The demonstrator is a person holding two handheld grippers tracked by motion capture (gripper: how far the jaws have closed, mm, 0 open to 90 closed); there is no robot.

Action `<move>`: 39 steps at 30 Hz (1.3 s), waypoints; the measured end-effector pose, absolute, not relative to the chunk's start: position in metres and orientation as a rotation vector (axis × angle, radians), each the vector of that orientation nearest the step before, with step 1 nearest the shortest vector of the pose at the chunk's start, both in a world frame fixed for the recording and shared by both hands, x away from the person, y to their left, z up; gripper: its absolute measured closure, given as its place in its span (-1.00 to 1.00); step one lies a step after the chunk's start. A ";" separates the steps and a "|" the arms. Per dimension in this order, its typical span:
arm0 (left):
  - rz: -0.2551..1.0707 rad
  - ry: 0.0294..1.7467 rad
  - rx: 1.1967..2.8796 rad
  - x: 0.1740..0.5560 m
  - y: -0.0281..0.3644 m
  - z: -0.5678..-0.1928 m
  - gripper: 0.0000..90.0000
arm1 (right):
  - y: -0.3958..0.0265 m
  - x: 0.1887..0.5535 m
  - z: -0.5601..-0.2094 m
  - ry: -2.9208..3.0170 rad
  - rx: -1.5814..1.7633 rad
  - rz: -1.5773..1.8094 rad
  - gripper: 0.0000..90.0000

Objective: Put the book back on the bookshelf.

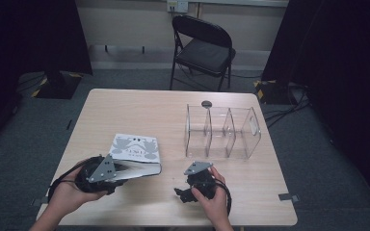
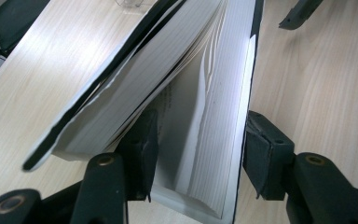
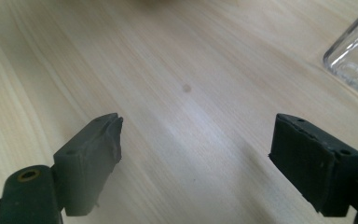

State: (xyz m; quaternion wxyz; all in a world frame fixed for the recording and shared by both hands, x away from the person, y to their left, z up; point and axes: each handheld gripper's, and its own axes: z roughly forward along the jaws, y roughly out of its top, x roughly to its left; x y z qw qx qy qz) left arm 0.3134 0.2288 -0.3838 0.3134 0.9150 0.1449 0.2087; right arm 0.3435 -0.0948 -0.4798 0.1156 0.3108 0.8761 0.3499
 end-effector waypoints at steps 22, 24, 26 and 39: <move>0.544 0.402 2.419 0.331 0.231 -0.360 0.23 | -0.094 0.344 -0.495 2.561 0.886 1.008 -0.70; 0.549 0.403 2.419 0.334 0.231 -0.357 0.24 | -0.095 0.344 -0.495 2.560 0.888 1.015 -0.70; 0.550 0.399 2.420 0.335 0.231 -0.355 0.26 | -0.095 0.344 -0.496 2.559 0.888 1.017 -0.70; 0.545 0.437 2.404 0.349 0.234 -0.344 0.30 | -0.097 0.345 -0.497 2.546 0.876 1.040 -0.71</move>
